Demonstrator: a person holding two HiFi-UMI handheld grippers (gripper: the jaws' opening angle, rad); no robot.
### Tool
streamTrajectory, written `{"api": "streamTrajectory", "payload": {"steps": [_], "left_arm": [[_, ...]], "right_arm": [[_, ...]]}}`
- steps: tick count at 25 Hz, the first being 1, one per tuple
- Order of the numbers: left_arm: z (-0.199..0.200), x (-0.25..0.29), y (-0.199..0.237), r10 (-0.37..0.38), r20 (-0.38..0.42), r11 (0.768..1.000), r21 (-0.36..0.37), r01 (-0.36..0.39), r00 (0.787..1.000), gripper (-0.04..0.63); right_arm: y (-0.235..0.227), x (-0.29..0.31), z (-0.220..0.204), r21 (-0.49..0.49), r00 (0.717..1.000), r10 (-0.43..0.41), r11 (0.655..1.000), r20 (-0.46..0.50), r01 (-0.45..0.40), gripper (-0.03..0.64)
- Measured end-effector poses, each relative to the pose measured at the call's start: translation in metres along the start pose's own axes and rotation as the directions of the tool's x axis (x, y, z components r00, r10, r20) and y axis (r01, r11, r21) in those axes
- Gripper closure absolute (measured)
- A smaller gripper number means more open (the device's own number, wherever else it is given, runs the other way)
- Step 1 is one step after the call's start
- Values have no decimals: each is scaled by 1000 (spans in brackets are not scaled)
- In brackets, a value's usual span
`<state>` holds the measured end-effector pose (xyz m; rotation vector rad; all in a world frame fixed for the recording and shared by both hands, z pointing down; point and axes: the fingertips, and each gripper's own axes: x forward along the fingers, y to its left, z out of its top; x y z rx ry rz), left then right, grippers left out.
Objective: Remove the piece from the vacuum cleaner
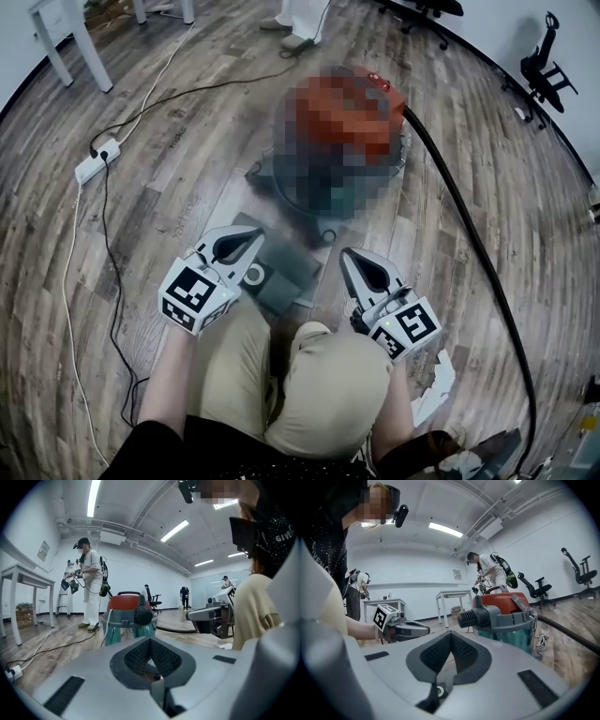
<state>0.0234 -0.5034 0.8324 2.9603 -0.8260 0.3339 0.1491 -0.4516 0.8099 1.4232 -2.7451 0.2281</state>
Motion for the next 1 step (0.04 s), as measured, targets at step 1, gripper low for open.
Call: {"api": "streamTrajectory", "payload": {"steps": [1], "left_arm": [[-3, 1, -1, 2, -6, 1000, -1, -2, 1000, 588]], "right_arm": [[1, -1, 0, -3, 1000, -3, 1000, -1, 3, 606]]}}
